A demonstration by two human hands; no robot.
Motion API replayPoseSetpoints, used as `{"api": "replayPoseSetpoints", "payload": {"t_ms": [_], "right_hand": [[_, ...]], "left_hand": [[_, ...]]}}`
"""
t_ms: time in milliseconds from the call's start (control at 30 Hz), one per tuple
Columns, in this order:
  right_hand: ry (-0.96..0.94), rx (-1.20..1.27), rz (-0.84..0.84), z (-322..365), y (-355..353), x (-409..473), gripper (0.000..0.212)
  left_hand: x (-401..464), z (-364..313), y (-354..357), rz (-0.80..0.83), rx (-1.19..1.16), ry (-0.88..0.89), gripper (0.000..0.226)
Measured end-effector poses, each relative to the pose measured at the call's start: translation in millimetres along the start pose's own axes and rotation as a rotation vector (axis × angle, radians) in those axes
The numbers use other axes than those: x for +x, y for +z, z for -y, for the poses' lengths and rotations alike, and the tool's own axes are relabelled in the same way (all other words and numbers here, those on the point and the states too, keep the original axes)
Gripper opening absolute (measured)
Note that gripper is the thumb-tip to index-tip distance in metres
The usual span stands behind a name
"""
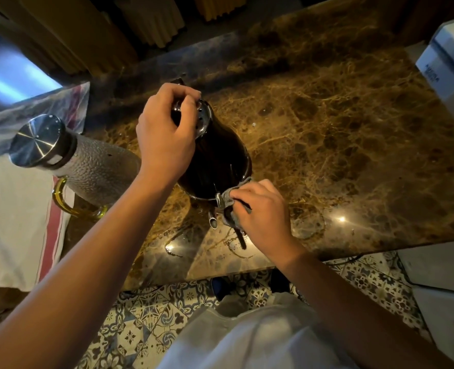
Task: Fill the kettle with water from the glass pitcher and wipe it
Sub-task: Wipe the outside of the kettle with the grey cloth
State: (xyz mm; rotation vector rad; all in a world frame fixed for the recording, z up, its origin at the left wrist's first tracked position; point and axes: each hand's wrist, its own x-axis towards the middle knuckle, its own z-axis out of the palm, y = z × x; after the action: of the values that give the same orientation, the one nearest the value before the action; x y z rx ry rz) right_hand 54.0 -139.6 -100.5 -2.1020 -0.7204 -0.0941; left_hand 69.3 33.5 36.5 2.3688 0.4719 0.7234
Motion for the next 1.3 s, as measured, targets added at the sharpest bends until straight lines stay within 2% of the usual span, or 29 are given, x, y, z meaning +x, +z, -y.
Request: {"api": "replayPoseSetpoints", "payload": {"t_ms": [100, 200, 300, 433, 533, 567, 733, 867, 900, 1000, 1100, 1200, 1300], "right_hand": [[0.013, -0.019, 0.053, 4, -2, -1, 0.017], [0.242, 0.272, 0.037, 8, -21, 10, 0.016], [0.426, 0.560, -0.090, 15, -46, 31, 0.014], [0.480, 0.833, -0.151, 34, -59, 49, 0.013], [0.475, 1.136, -0.107, 48, -58, 57, 0.014], [0.454, 1.143, -0.087, 50, -54, 59, 0.016], [0.324, 0.608, -0.086, 40, -23, 44, 0.008], [0.348, 0.449, -0.071, 22, -13, 27, 0.043], [0.313, 0.351, -0.068, 17, -11, 23, 0.044], [0.184, -0.032, -0.106, 4, -9, 12, 0.027], [0.199, -0.263, -0.056, -9, -15, 10, 0.028], [0.170, -0.315, 0.050, -15, -20, 18, 0.028], [0.206, -0.068, 0.054, -12, -26, 31, 0.016]], "left_hand": [[0, 0, 0, 0.000, -0.002, 0.000, 0.027], [0, 0, 0, 0.005, -0.008, 0.002, 0.027], [0, 1, -1, 0.006, -0.013, 0.001, 0.027], [0, 1, -1, 0.006, -0.016, 0.006, 0.027], [0, 1, -1, 0.007, -0.010, 0.011, 0.027], [0, 1, 0, 0.005, -0.007, 0.011, 0.027], [0, 1, 0, 0.002, -0.014, 0.015, 0.027], [1, 1, 0, 0.004, -0.009, 0.015, 0.027], [1, 1, 0, 0.004, -0.010, 0.013, 0.028], [0, 1, -1, 0.007, -0.016, 0.013, 0.027], [0, 0, -1, 0.008, -0.015, 0.013, 0.027], [0, 0, -2, 0.010, -0.024, 0.012, 0.028], [0, 0, -1, 0.017, -0.025, 0.005, 0.028]]}}
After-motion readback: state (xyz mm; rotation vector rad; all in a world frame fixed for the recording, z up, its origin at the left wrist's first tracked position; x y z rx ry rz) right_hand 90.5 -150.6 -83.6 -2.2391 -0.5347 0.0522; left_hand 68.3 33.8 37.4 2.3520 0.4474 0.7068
